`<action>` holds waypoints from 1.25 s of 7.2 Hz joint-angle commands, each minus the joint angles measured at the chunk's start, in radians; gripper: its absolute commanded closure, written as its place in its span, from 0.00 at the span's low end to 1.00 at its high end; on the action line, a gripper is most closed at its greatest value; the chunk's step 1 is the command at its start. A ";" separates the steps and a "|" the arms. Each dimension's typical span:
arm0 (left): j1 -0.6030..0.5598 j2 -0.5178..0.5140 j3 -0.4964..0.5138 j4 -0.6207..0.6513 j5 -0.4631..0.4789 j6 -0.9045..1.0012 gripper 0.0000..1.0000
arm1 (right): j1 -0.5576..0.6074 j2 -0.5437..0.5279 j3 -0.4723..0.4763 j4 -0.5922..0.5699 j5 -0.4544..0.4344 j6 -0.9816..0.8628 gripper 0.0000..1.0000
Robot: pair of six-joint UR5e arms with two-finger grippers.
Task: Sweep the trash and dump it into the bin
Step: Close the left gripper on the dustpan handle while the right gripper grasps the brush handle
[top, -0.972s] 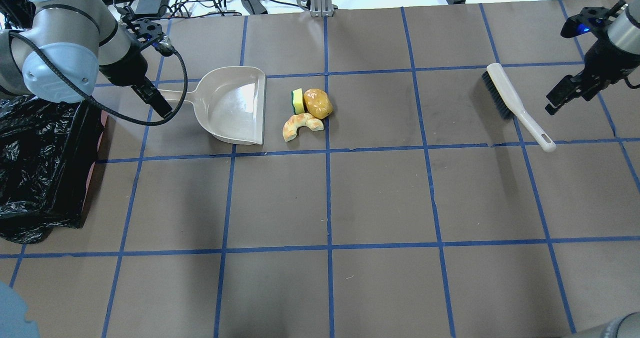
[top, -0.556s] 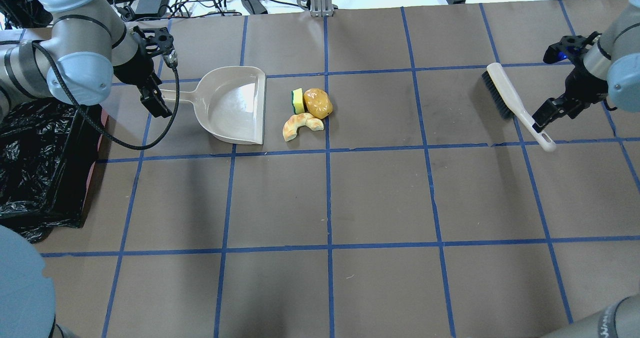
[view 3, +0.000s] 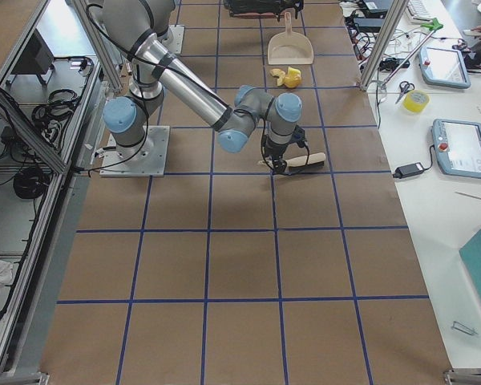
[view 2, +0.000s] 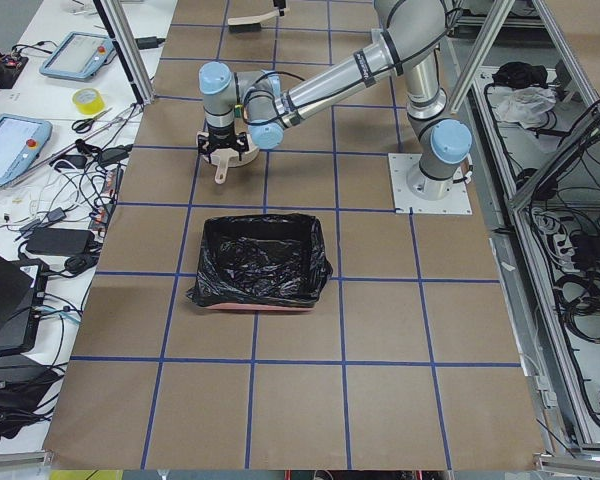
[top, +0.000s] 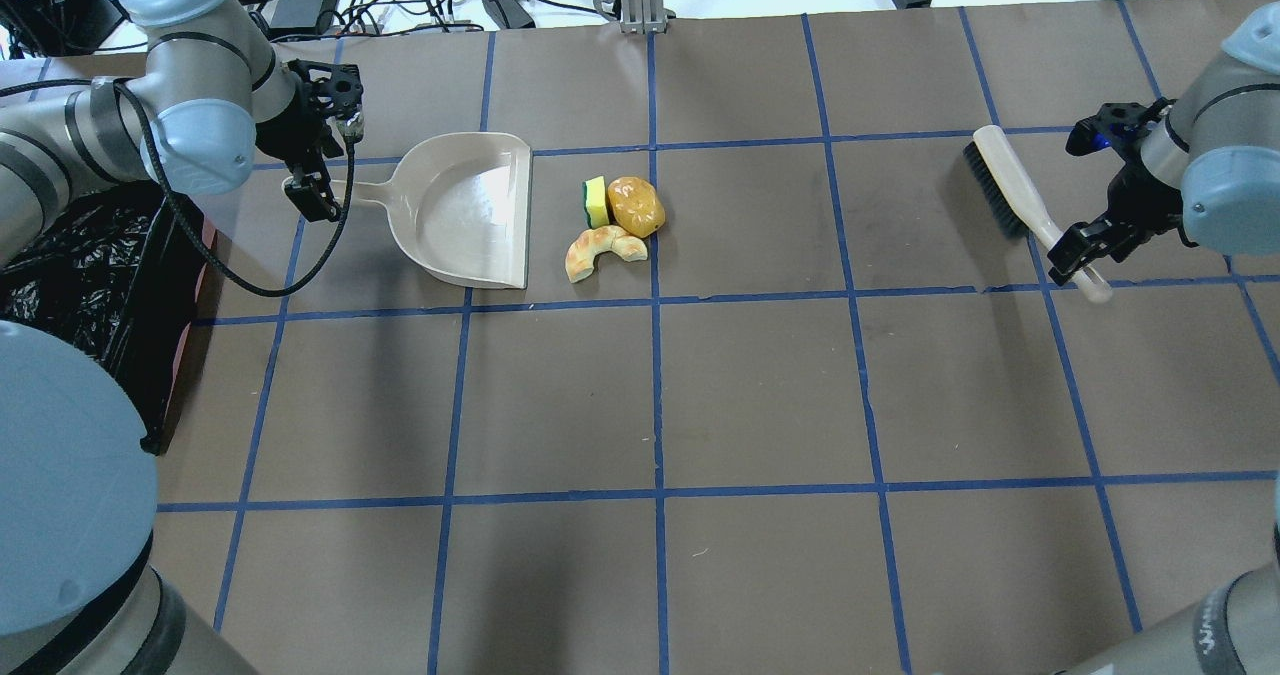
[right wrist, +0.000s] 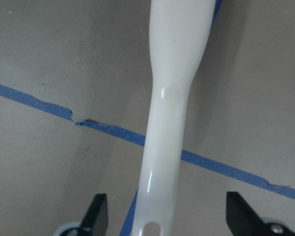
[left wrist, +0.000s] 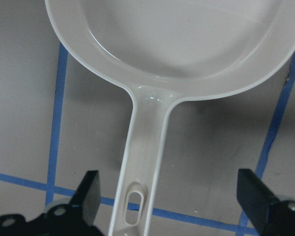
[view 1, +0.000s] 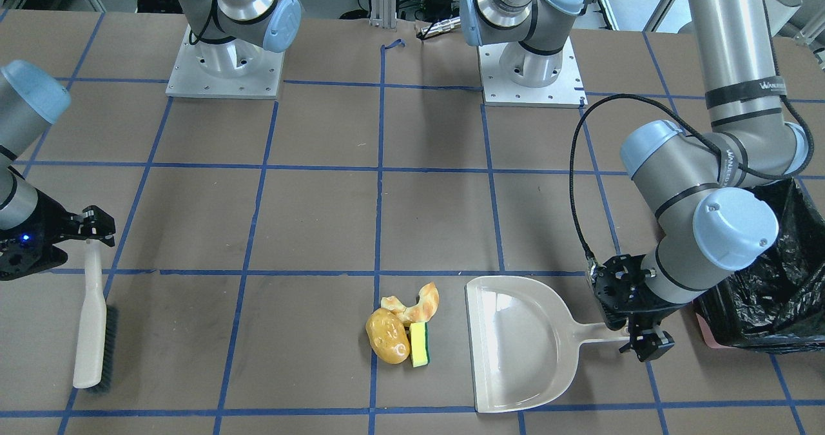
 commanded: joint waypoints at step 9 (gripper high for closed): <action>0.004 -0.052 0.017 0.013 0.001 0.051 0.67 | 0.008 0.019 -0.029 -0.013 0.028 0.042 0.36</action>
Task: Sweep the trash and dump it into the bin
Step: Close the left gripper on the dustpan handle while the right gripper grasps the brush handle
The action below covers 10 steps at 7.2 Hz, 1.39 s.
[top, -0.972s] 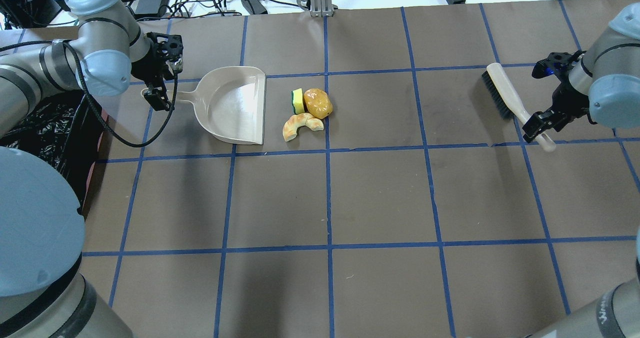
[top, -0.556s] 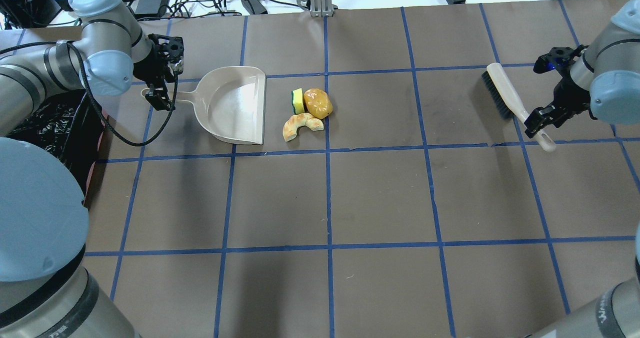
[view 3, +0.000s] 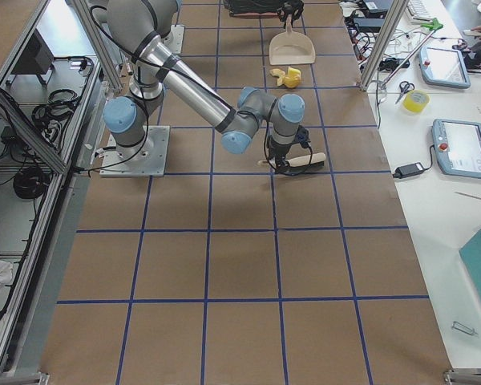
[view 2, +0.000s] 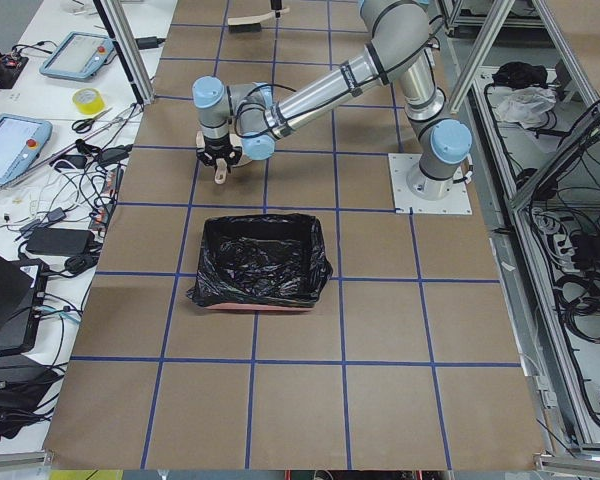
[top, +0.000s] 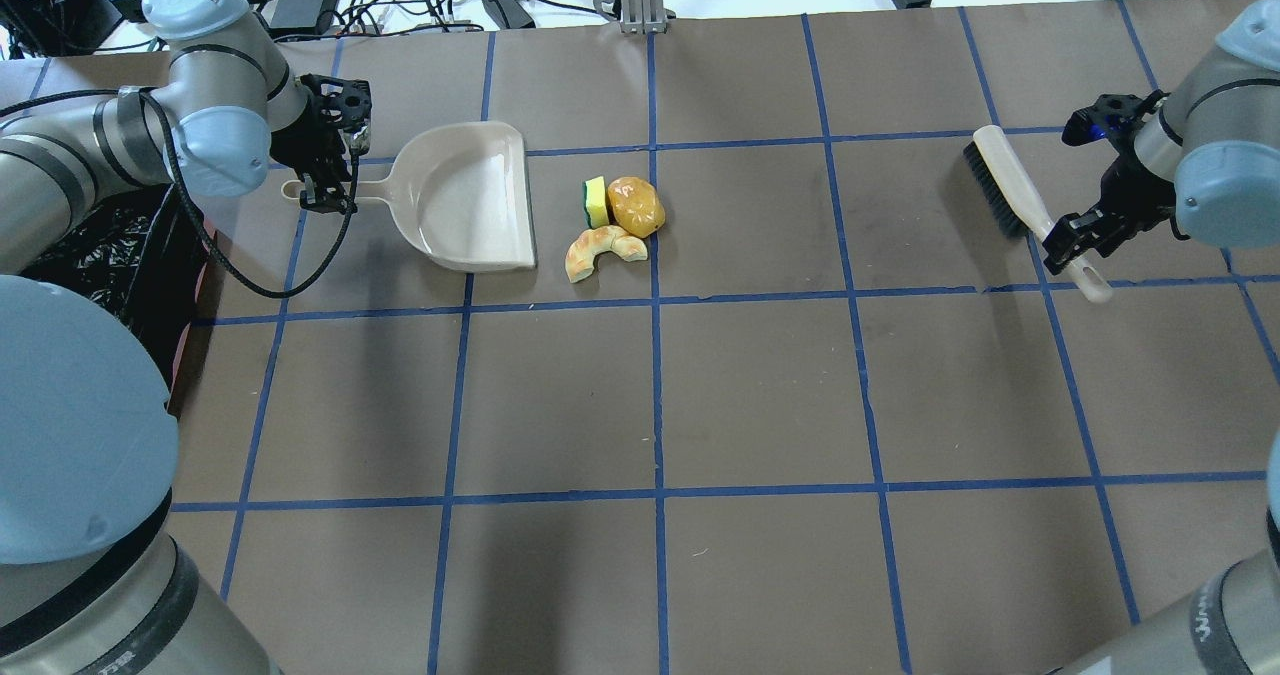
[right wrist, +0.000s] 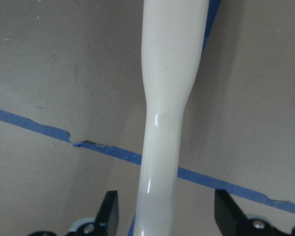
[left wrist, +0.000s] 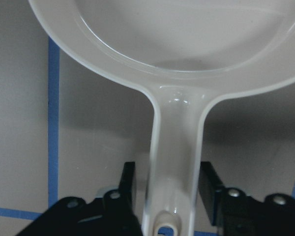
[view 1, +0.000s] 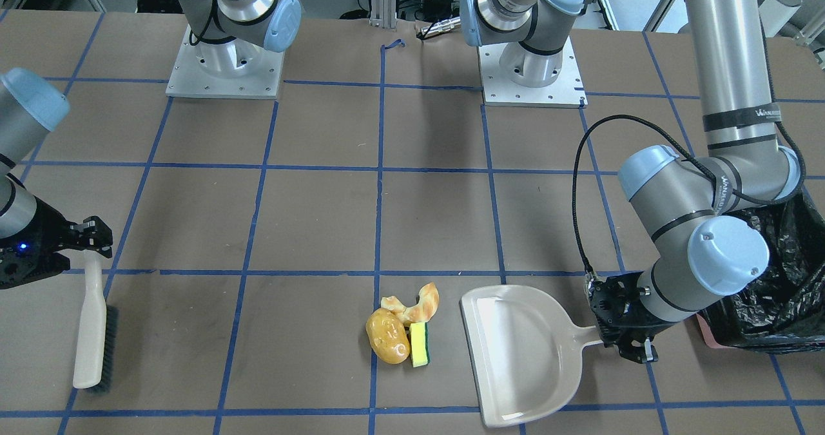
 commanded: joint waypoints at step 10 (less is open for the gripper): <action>-0.022 0.016 -0.006 -0.012 0.023 0.077 1.00 | 0.173 -0.049 -0.073 0.132 0.077 0.501 1.00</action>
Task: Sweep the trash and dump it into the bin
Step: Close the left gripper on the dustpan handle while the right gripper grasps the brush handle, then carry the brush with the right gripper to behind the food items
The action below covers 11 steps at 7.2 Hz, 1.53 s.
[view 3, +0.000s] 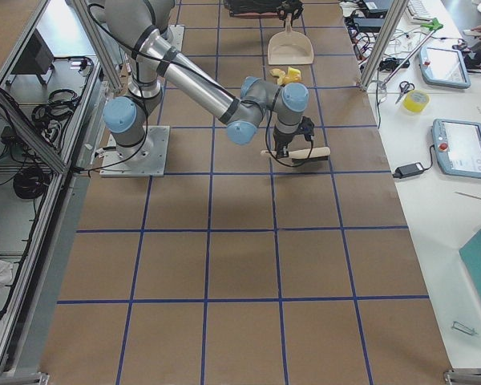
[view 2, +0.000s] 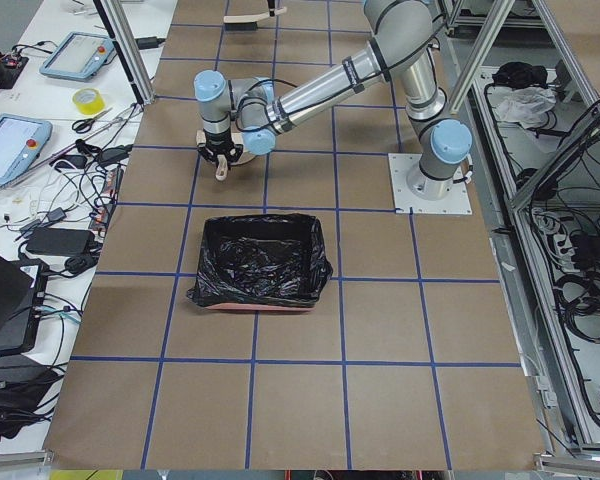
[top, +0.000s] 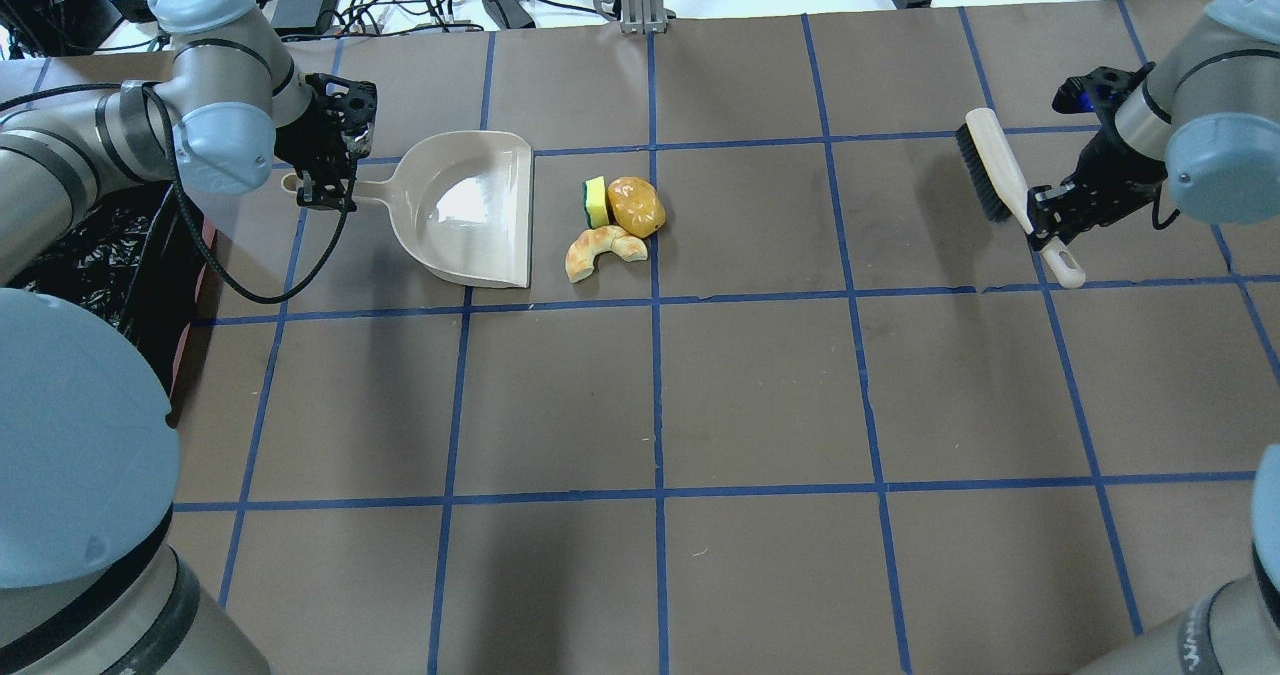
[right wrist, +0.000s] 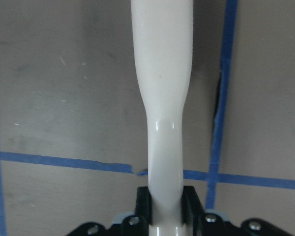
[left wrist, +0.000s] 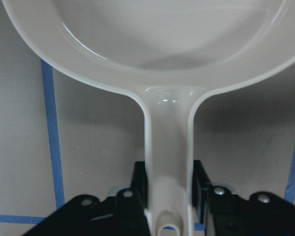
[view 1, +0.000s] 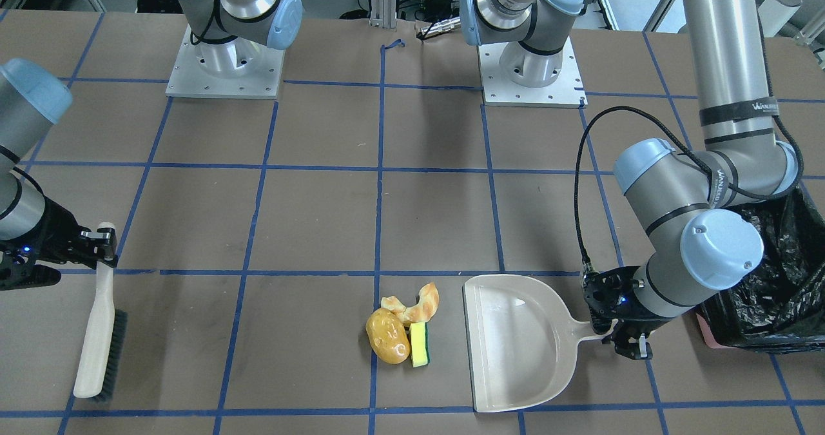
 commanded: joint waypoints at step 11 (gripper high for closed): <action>-0.008 -0.007 0.000 -0.013 0.031 0.012 1.00 | 0.606 0.093 -0.123 0.013 0.054 0.687 1.00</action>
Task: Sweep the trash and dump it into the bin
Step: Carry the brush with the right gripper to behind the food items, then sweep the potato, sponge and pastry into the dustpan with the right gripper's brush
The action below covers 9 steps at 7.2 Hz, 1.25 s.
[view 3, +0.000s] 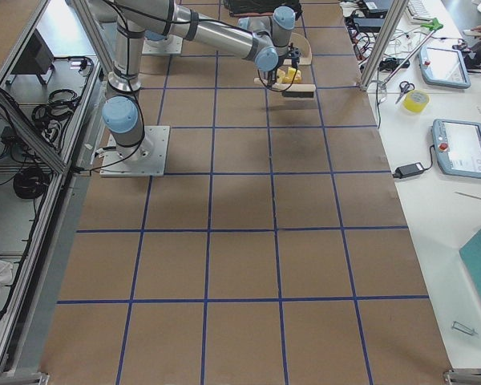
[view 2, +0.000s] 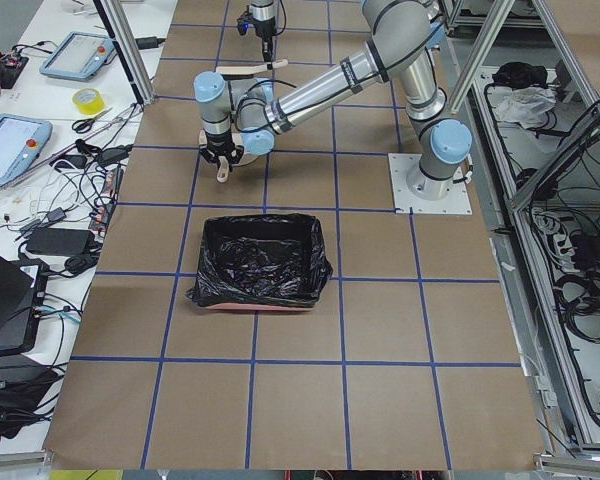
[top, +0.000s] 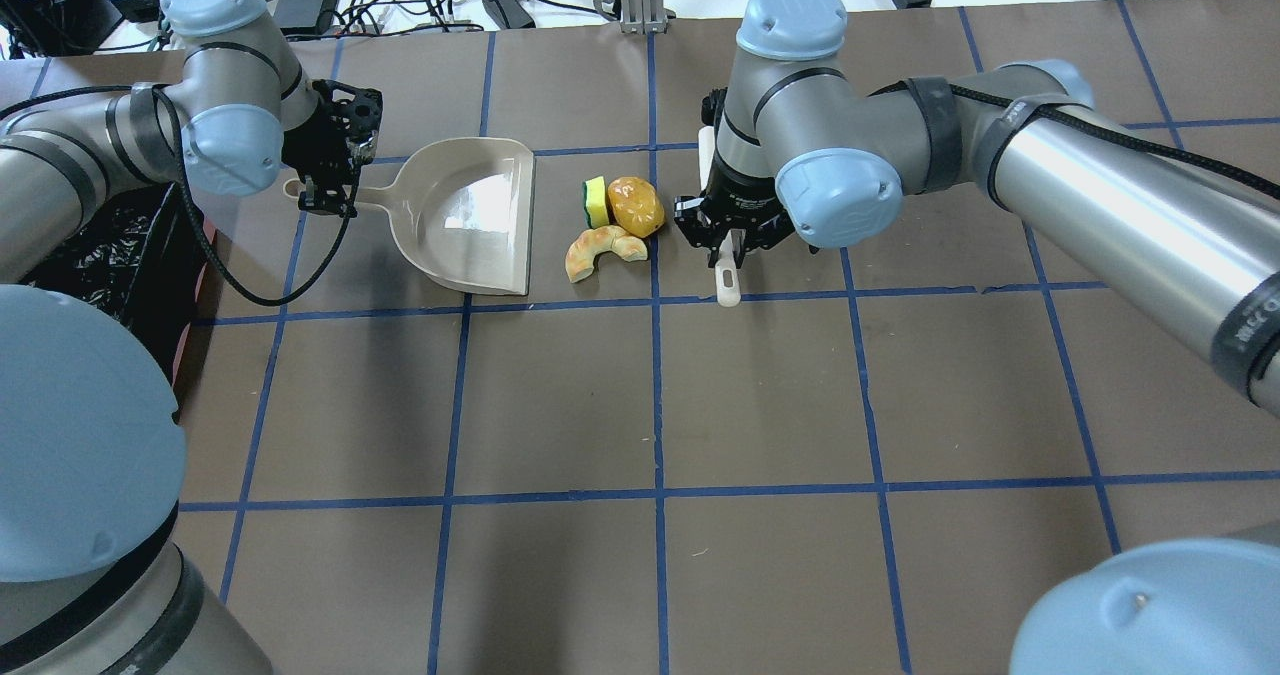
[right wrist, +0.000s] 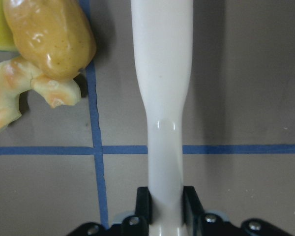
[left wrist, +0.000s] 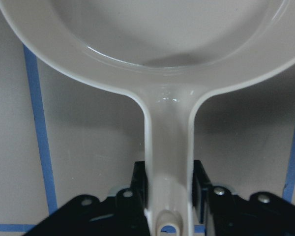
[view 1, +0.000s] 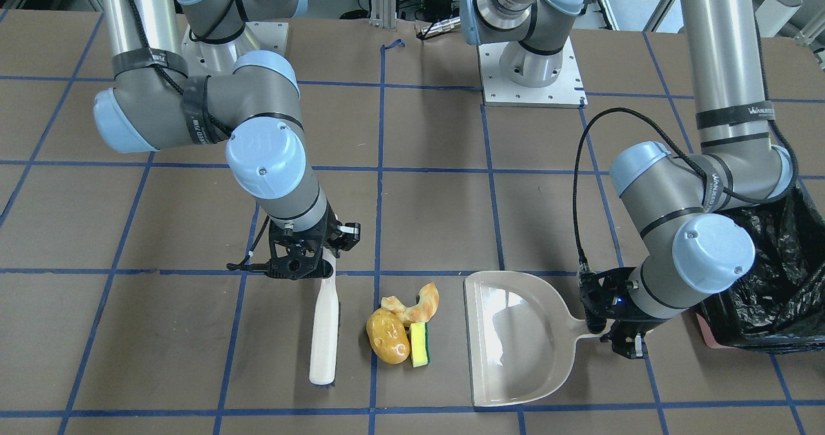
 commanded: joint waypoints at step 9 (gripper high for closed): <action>-0.023 -0.005 0.001 -0.003 0.027 -0.012 1.00 | 0.313 0.212 -0.289 -0.038 0.006 0.361 1.00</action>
